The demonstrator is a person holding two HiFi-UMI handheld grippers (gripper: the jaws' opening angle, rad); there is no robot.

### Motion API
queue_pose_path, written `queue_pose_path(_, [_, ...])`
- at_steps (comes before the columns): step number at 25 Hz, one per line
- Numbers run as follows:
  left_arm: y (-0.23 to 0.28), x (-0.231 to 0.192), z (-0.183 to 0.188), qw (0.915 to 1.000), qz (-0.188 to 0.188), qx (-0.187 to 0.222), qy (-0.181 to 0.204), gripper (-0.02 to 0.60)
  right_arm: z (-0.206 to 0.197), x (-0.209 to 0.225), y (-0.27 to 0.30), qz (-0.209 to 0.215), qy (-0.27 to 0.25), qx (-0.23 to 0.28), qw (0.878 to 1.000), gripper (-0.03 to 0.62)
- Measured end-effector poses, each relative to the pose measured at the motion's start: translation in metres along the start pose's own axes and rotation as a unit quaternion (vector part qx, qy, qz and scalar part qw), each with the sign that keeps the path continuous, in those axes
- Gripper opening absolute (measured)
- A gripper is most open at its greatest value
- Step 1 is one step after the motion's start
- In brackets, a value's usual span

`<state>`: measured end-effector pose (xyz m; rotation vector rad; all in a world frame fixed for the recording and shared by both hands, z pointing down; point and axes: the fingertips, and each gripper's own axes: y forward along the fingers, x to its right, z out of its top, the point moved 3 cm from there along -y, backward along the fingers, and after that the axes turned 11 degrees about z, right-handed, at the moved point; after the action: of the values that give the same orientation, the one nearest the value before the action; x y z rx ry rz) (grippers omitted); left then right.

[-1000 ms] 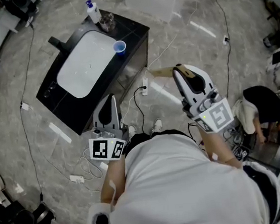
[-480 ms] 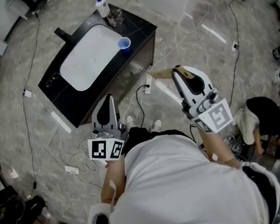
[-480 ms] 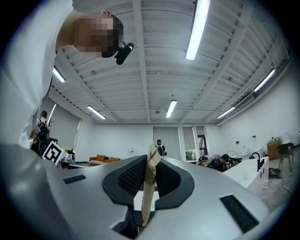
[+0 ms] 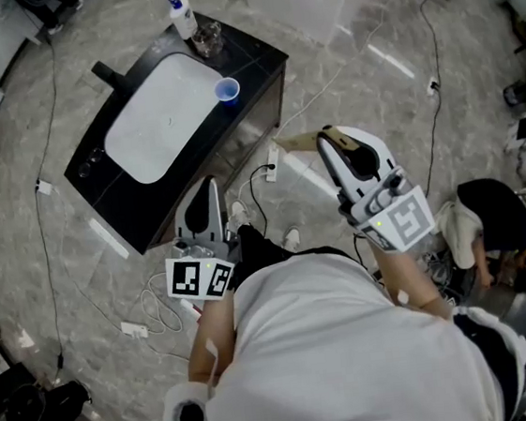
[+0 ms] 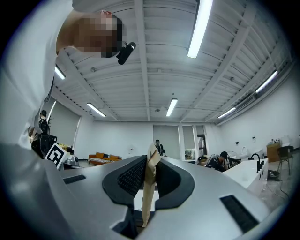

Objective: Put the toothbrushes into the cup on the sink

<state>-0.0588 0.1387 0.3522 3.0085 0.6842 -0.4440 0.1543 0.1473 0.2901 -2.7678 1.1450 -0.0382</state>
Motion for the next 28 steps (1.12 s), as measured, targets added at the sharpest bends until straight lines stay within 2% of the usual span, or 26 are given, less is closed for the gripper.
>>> queue_pose_path(5, [0.021,-0.020,0.009,1.0000,-0.007,0.003,-0.003,0.003,-0.003,0.007,0.026,-0.003,0.002,-0.010,1.000,0.064])
queue_pose_path(20, [0.106,-0.121,0.027,0.9987,-0.049,-0.008,-0.006,0.003,-0.009,0.034,0.151,-0.038,-0.027,-0.034,0.998,0.064])
queue_pose_path(28, [0.140,-0.142,0.019,0.9950,-0.093,-0.027,-0.024,0.002,-0.004,0.046,0.177,-0.074,-0.046,-0.050,0.995,0.063])
